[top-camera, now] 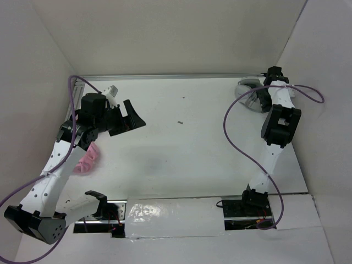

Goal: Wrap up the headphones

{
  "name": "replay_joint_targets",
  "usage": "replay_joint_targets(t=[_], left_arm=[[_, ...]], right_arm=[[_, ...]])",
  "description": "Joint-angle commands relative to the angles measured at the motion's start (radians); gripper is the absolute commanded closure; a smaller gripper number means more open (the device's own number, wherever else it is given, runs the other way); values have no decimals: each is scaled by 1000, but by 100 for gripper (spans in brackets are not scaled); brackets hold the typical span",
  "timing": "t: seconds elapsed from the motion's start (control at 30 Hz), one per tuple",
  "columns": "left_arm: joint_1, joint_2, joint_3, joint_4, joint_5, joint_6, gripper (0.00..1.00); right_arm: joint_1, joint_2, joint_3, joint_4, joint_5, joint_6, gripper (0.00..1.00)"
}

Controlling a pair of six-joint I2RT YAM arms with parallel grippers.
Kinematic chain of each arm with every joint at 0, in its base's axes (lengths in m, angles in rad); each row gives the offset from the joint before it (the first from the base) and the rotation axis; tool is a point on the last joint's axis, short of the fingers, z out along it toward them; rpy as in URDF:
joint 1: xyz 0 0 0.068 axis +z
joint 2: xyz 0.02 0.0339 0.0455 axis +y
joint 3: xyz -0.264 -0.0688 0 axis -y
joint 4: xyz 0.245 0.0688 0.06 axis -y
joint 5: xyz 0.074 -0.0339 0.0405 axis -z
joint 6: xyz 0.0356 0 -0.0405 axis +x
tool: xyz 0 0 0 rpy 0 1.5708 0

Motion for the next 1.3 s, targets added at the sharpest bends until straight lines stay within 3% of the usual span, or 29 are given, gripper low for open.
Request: replay_joint_targets(t=[0.0, 0.17, 0.43, 0.63, 0.8, 0.83, 0.97, 1.27], left_arm=[[8, -16, 11, 14, 14, -21, 1], [6, -19, 39, -29, 0, -47, 1], [2, -7, 140, -234, -115, -154, 1], [0, -59, 154, -363, -178, -194, 1], [-1, -134, 93, -343, -153, -167, 1], [-1, -140, 70, -342, -152, -165, 1], [-1, -171, 56, -375, -182, -162, 1], [-1, -240, 54, -394, -218, -170, 1]], right_arm=[[-5, -153, 5, 15, 21, -41, 0], [42, -308, -34, 57, 56, -169, 0], [258, -613, -216, 124, 122, -428, 0], [443, -894, -515, 179, -2, -546, 0], [584, -1213, -790, 274, -48, -568, 0], [608, -1280, -861, 295, -127, -593, 0], [665, -1384, -922, 271, -272, -641, 0], [756, -1465, -908, 249, -241, -692, 0]])
